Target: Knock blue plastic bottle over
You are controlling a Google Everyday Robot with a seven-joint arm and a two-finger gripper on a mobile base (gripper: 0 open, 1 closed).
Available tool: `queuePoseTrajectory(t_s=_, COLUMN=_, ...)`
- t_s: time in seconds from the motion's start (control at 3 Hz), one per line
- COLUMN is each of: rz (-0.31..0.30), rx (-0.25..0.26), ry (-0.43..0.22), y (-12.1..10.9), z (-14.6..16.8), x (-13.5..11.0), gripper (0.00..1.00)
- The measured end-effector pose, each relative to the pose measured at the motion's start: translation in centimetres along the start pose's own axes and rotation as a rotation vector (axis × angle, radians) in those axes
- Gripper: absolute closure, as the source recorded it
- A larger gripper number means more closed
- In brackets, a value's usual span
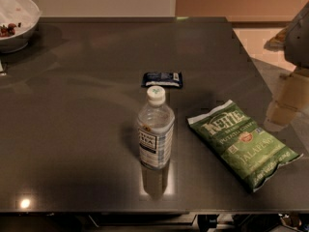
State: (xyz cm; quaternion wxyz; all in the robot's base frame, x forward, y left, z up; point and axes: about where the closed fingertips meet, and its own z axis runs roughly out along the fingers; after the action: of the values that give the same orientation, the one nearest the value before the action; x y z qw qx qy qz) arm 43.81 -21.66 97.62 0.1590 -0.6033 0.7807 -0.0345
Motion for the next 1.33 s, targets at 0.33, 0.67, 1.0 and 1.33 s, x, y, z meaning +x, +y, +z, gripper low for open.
queuePoseTrajectory(t_s=0.33, rz=0.0, rx=0.0, ry=0.0, y=0.0, z=0.0, x=0.0, gripper=0.0)
queuePoseTrajectory(t_s=0.67, rz=0.007, rx=-0.024, ry=-0.04, y=-0.3, z=0.4, x=-0.4, gripper=0.0)
queuePoseTrajectory(t_s=1.0, rz=0.006, rx=-0.069, ry=-0.152, y=-0.2, z=1.7, x=-2.7, gripper=0.0)
queuePoseTrajectory(t_s=1.33, rz=-0.003, rx=-0.123, ry=-0.284, y=0.9, z=2.5, x=-5.8, gripper=0.0)
